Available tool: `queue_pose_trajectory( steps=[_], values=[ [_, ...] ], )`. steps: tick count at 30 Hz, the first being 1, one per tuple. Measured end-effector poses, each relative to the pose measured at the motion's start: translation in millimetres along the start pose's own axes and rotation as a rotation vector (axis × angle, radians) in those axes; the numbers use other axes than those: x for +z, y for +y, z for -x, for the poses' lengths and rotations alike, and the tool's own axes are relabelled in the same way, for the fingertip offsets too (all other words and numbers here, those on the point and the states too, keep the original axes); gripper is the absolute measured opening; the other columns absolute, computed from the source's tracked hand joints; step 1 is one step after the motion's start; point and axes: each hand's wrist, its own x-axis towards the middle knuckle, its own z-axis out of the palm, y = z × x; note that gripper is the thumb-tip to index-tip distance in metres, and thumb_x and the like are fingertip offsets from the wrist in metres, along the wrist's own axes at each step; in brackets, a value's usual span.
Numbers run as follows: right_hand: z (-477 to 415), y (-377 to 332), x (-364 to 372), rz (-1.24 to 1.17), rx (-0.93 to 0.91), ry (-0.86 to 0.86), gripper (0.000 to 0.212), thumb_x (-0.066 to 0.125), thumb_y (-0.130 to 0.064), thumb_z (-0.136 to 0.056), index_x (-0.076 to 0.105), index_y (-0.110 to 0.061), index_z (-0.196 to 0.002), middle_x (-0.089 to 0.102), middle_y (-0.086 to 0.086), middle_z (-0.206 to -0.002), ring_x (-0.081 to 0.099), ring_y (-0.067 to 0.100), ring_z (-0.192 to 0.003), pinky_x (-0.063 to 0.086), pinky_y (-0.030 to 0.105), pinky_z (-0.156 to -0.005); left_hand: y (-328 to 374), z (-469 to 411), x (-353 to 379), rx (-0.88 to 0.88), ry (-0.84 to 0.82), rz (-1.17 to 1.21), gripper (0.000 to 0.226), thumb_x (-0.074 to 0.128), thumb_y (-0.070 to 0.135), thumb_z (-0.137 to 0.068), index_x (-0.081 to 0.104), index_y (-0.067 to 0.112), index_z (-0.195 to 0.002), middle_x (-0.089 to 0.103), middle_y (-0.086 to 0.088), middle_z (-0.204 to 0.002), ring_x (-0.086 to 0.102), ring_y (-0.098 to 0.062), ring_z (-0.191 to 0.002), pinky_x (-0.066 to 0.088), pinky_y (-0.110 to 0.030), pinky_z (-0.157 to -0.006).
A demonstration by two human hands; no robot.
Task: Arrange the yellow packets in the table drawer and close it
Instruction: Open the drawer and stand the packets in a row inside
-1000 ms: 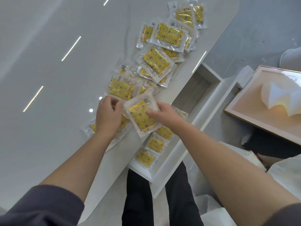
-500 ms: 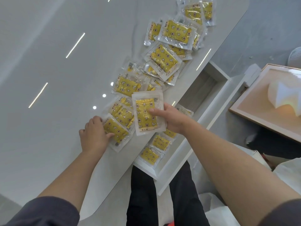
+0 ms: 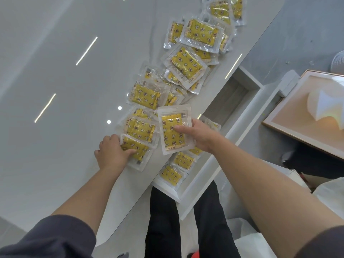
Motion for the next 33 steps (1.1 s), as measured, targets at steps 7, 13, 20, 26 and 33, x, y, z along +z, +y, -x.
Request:
queue_pose_trajectory(
  steps=[7, 13, 20, 26, 33],
  values=[
    [8.7, -1.5, -10.1, 0.022, 0.001, 0.018, 0.030, 0.068, -0.011, -0.086, 0.061, -0.012, -0.115, 0.072, 0.007, -0.107, 0.072, 0.023, -0.093, 0.060, 0.036, -0.070, 2.5, 16.1, -18.1, 0.074, -0.147, 0.619, 0.010, 0.072, 0.019, -0.085, 0.062, 0.020, -0.086, 0.065, 0.003, -0.083, 0.059, -0.015, -0.078, 0.044, -0.024, -0.065],
    [9.5, -0.5, -17.2, 0.068, 0.012, 0.013, 0.029, 0.069, -0.011, -0.085, 0.062, -0.013, -0.113, 0.070, 0.009, -0.113, 0.069, 0.026, -0.101, 0.058, 0.043, -0.083, 30.6, 1.2, -21.9, 0.000, -0.064, 0.622, 0.024, 0.073, 0.024, -0.083, 0.052, 0.018, -0.072, 0.055, 0.000, -0.079, 0.054, -0.015, -0.071, 0.037, -0.027, -0.060],
    [1.8, -0.1, -1.8, 0.267, -0.018, 0.033, 0.036, 0.073, -0.020, -0.083, 0.061, -0.009, -0.116, 0.072, 0.009, -0.109, 0.071, 0.024, -0.095, 0.058, 0.040, -0.083, 52.3, -4.9, -5.4, -0.633, 0.090, 0.681, 0.095, 0.083, 0.049, -0.065, 0.031, 0.009, -0.133, 0.036, -0.013, -0.139, 0.044, -0.036, -0.123, 0.047, -0.050, -0.093],
    [-12.9, -14.0, 25.0, 0.462, -0.086, 0.039, 0.036, 0.075, -0.023, -0.083, 0.063, -0.012, -0.115, 0.069, -0.003, -0.104, 0.065, 0.009, -0.093, 0.050, 0.026, -0.084, 61.5, -9.4, 9.4, -0.891, -0.295, 1.249, 0.056, 0.074, 0.056, -0.074, 0.059, 0.020, -0.115, 0.067, -0.001, -0.109, 0.066, -0.022, -0.091, 0.044, -0.028, -0.054],
    [-29.2, -17.3, 23.6, 0.552, -0.115, 0.138, 0.044, 0.077, -0.026, -0.081, 0.062, -0.013, -0.120, 0.069, 0.001, -0.107, 0.064, 0.017, -0.099, 0.049, 0.034, -0.092, 61.1, -20.2, 10.1, -0.896, -0.263, 1.221, 0.047, 0.083, 0.047, -0.068, 0.062, 0.021, -0.100, 0.069, 0.004, -0.099, 0.063, -0.018, -0.086, 0.042, -0.030, -0.072]
  ],
)
